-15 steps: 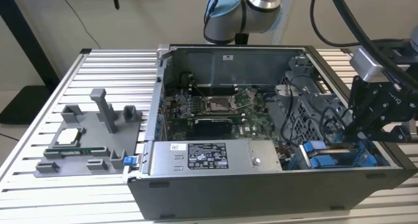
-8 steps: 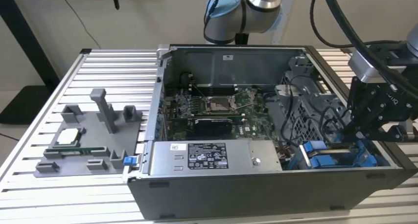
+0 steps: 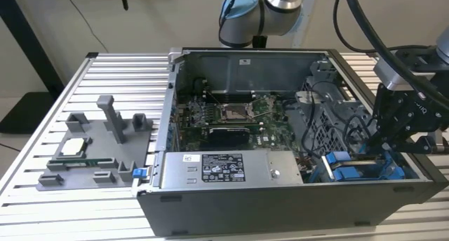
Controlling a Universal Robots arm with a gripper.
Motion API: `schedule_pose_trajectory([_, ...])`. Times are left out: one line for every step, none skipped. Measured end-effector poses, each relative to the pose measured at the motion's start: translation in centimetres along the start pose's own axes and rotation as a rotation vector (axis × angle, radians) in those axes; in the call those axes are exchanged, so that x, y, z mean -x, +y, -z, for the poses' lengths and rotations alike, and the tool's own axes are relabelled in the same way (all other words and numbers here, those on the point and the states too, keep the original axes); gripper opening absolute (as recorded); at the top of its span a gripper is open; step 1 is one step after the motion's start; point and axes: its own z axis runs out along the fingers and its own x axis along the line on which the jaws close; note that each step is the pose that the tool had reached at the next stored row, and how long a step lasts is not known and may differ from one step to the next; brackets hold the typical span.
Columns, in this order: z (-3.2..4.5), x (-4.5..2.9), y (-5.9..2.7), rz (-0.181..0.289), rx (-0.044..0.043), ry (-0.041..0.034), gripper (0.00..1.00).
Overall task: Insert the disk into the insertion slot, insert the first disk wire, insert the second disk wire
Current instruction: 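Insert the first disk wire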
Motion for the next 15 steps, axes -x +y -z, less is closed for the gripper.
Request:
schedule_pose_trajectory([-0.02, 0.00, 0.00, 0.000, 0.0000, -0.0003, 0.00])
schedule_pose_trajectory([-0.06, 0.00, 0.00, 0.000, 0.0000, -0.0004, 0.00])
schedule_pose_trajectory([-0.07, 0.00, 0.00, 0.000, 0.0000, -0.0003, 0.00])
schedule_pose_trajectory([-0.08, 0.00, 0.00, 0.000, 0.0000, -0.0003, 0.00])
schedule_pose_trajectory([-0.10, 0.00, 0.00, 0.000, 0.0000, -0.0002, 0.00])
schedule_pose_trajectory([-0.11, 0.00, -0.01, 0.000, 0.0000, -0.0002, 0.00])
schedule_pose_trajectory([-0.13, -0.01, 0.00, 0.000, 0.0000, -0.0002, 0.00])
schedule_pose_trajectory([-0.14, -0.01, 0.00, 0.000, 0.0000, -0.0002, 0.00])
schedule_pose_trajectory([-0.14, -0.01, -0.01, 0.000, 0.0000, -0.0002, 0.00])
schedule_pose_trajectory([-0.14, -0.01, -0.01, 0.000, 0.0000, -0.0002, 0.00])
schedule_pose_trajectory([-0.14, -0.01, -0.01, 0.000, 0.0000, -0.0002, 0.00])
schedule_pose_trajectory([-0.14, -0.01, -0.01, 0.000, 0.0000, -0.0002, 0.00])
schedule_pose_trajectory([-0.18, -0.01, -0.01, 0.000, 0.0000, -0.0003, 0.00])
schedule_pose_trajectory([-0.25, -0.02, -0.01, 0.000, 0.0001, -0.0002, 0.00])
schedule_pose_trajectory([-0.25, -0.02, -0.01, 0.000, 0.0003, -0.0002, 0.00])
